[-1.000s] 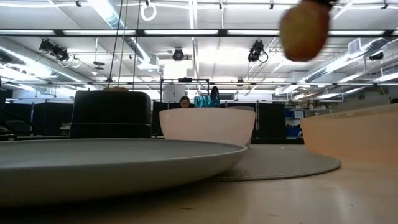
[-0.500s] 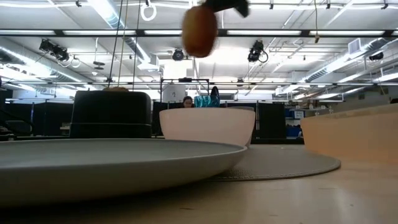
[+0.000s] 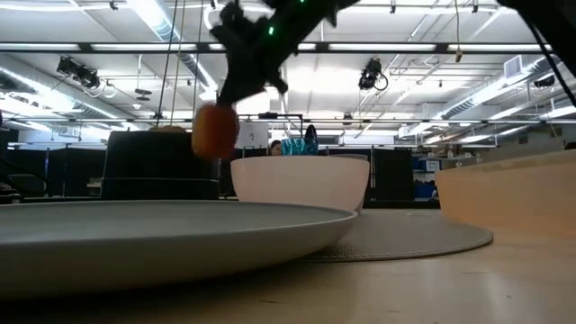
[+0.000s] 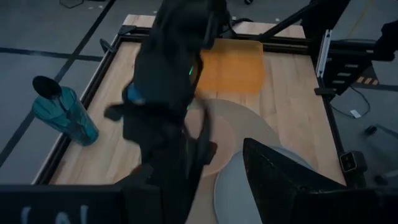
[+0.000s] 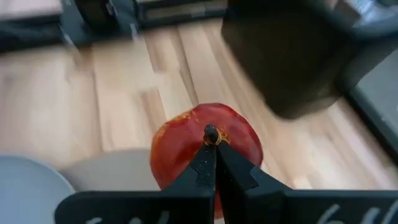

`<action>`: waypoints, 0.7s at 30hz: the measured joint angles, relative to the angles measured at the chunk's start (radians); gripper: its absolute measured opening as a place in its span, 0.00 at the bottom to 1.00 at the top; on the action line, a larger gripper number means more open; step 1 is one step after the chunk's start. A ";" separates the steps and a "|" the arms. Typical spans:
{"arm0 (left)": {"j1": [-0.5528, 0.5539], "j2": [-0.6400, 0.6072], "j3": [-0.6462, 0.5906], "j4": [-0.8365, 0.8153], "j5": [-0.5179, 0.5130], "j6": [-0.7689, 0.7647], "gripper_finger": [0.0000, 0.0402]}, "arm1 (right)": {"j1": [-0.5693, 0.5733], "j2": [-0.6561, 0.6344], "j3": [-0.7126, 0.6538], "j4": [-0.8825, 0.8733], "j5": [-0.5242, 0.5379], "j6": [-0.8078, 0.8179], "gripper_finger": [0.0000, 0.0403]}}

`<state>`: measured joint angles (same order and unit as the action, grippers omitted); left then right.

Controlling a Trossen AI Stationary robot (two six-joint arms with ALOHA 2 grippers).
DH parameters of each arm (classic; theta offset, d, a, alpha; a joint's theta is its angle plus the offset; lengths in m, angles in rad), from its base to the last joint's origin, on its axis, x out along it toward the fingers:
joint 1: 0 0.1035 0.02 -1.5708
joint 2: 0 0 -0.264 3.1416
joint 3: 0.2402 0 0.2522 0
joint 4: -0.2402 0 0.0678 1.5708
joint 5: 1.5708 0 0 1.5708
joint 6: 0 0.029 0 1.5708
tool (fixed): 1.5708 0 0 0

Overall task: Arrange a breakfast setting
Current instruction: Put the apple on the brown table mat to the top left of the light orange bowl

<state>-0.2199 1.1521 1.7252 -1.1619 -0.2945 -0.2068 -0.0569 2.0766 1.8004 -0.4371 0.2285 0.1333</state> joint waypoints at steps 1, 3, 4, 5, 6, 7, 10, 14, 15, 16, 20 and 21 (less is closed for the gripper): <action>0.000 -0.002 0.000 -0.003 0.000 0.009 0.41 | -0.006 0.017 0.000 -0.002 -0.007 0.000 0.02; 0.000 -0.008 0.000 -0.003 0.000 0.034 0.41 | -0.014 0.050 0.000 -0.001 -0.021 0.001 0.02; 0.000 -0.012 0.000 -0.004 0.000 0.043 0.41 | -0.017 0.066 0.000 0.001 -0.021 0.001 0.02; 0.000 -0.015 0.000 -0.003 0.000 0.055 0.41 | -0.020 0.080 0.000 0.002 -0.021 0.001 0.02; 0.002 -0.018 0.000 -0.003 0.000 0.063 0.41 | -0.022 0.094 0.000 0.002 -0.022 0.001 0.02; 0.005 -0.023 0.000 -0.003 0.001 0.071 0.41 | -0.023 0.107 0.000 0.003 -0.024 0.002 0.02; 0.011 -0.034 0.000 -0.003 0.000 0.088 0.41 | -0.025 0.138 0.000 0.008 -0.023 0.003 0.02; 0.011 -0.054 0.000 -0.003 0.000 0.109 0.41 | -0.025 0.148 0.003 0.018 -0.021 0.024 0.02; 0.011 -0.056 0.000 -0.003 0.000 0.113 0.41 | -0.025 0.148 0.002 0.021 -0.020 0.027 0.02; 0.011 -0.059 0.000 -0.001 0.000 0.115 0.41 | -0.025 0.148 0.002 0.027 -0.021 0.028 0.03; 0.011 -0.069 0.000 -0.002 0.000 0.127 0.41 | -0.025 0.145 0.001 0.035 -0.016 0.028 0.09; 0.011 -0.070 0.000 -0.002 0.000 0.133 0.41 | -0.025 0.145 0.000 0.040 -0.017 0.029 0.10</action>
<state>-0.2085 1.0824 1.7248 -1.1643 -0.2946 -0.0741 -0.0814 2.2219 1.8008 -0.3971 0.2119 0.1626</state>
